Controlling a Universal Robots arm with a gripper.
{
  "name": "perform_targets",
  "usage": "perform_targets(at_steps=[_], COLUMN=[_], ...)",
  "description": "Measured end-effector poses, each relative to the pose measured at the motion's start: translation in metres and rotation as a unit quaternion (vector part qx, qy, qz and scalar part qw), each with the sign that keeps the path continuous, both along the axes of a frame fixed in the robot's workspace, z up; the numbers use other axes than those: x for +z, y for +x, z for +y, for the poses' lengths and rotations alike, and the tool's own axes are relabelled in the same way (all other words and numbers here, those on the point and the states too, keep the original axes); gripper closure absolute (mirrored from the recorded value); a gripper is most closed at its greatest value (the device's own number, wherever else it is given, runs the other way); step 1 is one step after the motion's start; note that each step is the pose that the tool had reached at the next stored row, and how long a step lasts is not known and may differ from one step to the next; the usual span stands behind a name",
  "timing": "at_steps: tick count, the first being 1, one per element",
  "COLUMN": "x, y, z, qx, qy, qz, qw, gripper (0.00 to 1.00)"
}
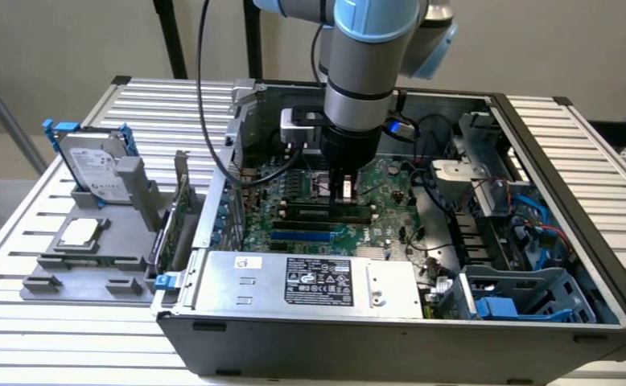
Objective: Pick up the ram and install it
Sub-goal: 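Insert the ram into the slot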
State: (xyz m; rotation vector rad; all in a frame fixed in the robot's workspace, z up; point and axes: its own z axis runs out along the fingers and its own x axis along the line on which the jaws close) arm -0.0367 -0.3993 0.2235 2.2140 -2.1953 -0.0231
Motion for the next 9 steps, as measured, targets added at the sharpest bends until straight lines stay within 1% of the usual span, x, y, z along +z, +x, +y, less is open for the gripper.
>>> perform_targets(at_steps=[4,9], x=[-0.0001,0.0], y=[0.0,0.0], z=[0.0001,0.0004], qx=[0.0,0.0], qy=[-0.0006,-0.0023], qz=[0.0,0.0], qw=[1.0,1.0], gripper=[0.79,0.79])
